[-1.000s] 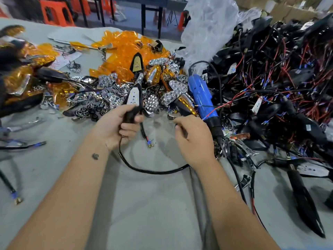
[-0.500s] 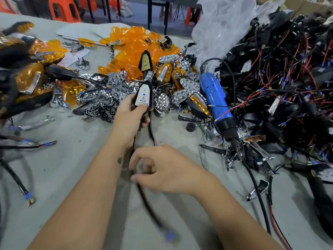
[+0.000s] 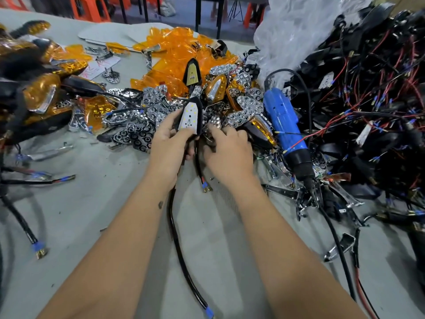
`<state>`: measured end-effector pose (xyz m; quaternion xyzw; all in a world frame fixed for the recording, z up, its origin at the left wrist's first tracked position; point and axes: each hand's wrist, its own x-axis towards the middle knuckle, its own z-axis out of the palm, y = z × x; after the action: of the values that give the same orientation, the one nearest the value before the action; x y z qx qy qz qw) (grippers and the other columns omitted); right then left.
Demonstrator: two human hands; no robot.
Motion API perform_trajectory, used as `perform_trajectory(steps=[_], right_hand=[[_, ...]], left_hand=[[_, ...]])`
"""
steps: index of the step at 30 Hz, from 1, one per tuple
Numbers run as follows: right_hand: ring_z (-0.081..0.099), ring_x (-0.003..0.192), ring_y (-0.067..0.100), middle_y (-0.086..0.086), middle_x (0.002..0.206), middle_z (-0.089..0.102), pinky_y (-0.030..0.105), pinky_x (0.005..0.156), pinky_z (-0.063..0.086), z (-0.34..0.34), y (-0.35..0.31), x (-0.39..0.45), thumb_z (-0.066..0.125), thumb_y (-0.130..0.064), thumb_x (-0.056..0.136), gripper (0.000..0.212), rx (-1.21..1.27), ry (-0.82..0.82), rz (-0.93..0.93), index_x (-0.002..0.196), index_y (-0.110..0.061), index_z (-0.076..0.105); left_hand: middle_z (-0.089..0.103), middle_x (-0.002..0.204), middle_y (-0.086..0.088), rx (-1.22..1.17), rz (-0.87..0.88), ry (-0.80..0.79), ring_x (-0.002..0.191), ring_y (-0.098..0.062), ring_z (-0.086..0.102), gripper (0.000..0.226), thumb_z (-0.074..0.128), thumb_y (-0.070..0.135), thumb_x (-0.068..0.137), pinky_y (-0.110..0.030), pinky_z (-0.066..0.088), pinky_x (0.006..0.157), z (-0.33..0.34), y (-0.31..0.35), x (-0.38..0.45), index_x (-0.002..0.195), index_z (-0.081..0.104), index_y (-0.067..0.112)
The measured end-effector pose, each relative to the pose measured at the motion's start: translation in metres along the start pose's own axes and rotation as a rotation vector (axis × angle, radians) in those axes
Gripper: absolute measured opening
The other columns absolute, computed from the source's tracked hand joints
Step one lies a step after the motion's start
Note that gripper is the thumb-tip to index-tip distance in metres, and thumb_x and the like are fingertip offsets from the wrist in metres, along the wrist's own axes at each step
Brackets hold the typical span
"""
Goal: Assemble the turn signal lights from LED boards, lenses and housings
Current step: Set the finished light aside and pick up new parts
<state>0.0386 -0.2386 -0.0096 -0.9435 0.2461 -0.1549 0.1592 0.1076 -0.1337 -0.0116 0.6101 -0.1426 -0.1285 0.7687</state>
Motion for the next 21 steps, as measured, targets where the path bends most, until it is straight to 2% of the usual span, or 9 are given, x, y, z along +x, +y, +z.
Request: perform_trajectory(steps=[2,6,8,10,11,13,16,18,21], right_hand=[[0.042,0.117,0.027,0.002,0.123,0.058,0.04,0.093,0.039,-0.001,0.002,0.003,0.058,-0.032,0.094,0.046,0.015,0.001,-0.005,0.14,-0.031,0.052],[0.047,0.114,0.021,-0.003,0.117,0.067,0.034,0.094,0.042,-0.005,0.006,-0.005,0.069,-0.023,0.088,0.04,0.303,0.133,0.016,0.128,-0.025,0.065],[0.052,0.105,0.009,-0.01,0.109,0.065,0.022,0.091,0.043,-0.006,0.008,-0.01,0.071,-0.016,0.085,0.043,0.549,0.223,0.052,0.127,-0.024,0.066],[0.054,0.086,-0.005,-0.006,0.105,0.062,0.008,0.083,0.042,-0.008,0.009,-0.012,0.067,-0.009,0.085,0.046,0.751,0.261,0.111,0.127,-0.025,0.065],[0.054,0.081,-0.005,0.0,0.107,0.062,0.008,0.082,0.044,-0.009,0.009,-0.012,0.064,-0.007,0.084,0.046,0.813,0.271,0.137,0.128,-0.024,0.065],[0.053,0.08,0.0,0.005,0.111,0.064,0.021,0.088,0.05,-0.01,0.009,-0.011,0.061,-0.004,0.084,0.047,0.865,0.287,0.182,0.127,-0.023,0.066],[0.057,0.084,0.004,0.001,0.108,0.067,0.029,0.092,0.052,-0.009,0.008,-0.011,0.061,-0.004,0.087,0.042,0.878,0.327,0.21,0.123,-0.024,0.068],[0.061,0.09,0.003,-0.007,0.105,0.068,0.027,0.093,0.052,-0.009,0.009,-0.011,0.064,-0.005,0.09,0.035,0.903,0.374,0.221,0.117,-0.026,0.069],[0.061,0.093,-0.005,-0.02,0.099,0.067,0.015,0.088,0.05,-0.011,0.01,-0.011,0.069,-0.009,0.09,0.032,0.939,0.421,0.227,0.117,-0.026,0.07]], left_hand=[[0.064,0.074,0.002,0.011,0.017,0.017,0.046,-0.009,0.049,0.032,0.057,0.014,0.096,-0.02,0.04,0.042,0.002,-0.001,-0.003,0.125,0.062,0.029],[0.064,0.072,0.005,0.044,0.019,0.047,0.046,-0.006,0.05,0.027,0.058,0.018,0.098,-0.019,0.04,0.041,0.011,0.0,-0.007,0.117,0.062,0.036],[0.066,0.073,0.002,0.006,-0.006,0.058,0.046,-0.007,0.05,0.024,0.058,0.018,0.098,-0.019,0.04,0.041,0.015,0.001,-0.005,0.118,0.062,0.032],[0.066,0.069,0.002,-0.038,-0.03,0.088,0.043,-0.007,0.049,0.024,0.059,0.018,0.098,-0.019,0.041,0.041,0.02,0.001,-0.003,0.121,0.062,0.023],[0.065,0.067,0.004,-0.046,-0.036,0.105,0.042,-0.007,0.049,0.022,0.059,0.018,0.098,-0.019,0.041,0.042,0.023,0.001,-0.002,0.12,0.062,0.021],[0.065,0.068,0.005,-0.026,-0.024,0.128,0.042,-0.007,0.05,0.012,0.06,0.018,0.097,-0.02,0.044,0.044,0.029,-0.001,-0.002,0.108,0.063,0.023],[0.066,0.079,0.002,0.021,-0.01,0.135,0.046,-0.009,0.056,0.009,0.061,0.016,0.097,-0.023,0.049,0.048,0.032,-0.005,-0.004,0.102,0.062,0.023],[0.068,0.086,-0.003,-0.005,-0.029,0.111,0.051,-0.01,0.061,0.011,0.059,0.014,0.097,-0.023,0.05,0.049,0.028,-0.006,-0.004,0.108,0.06,0.016],[0.07,0.088,-0.007,0.023,-0.056,0.073,0.051,-0.011,0.057,0.007,0.057,0.016,0.098,-0.021,0.043,0.046,0.024,-0.005,-0.003,0.104,0.059,0.017]])
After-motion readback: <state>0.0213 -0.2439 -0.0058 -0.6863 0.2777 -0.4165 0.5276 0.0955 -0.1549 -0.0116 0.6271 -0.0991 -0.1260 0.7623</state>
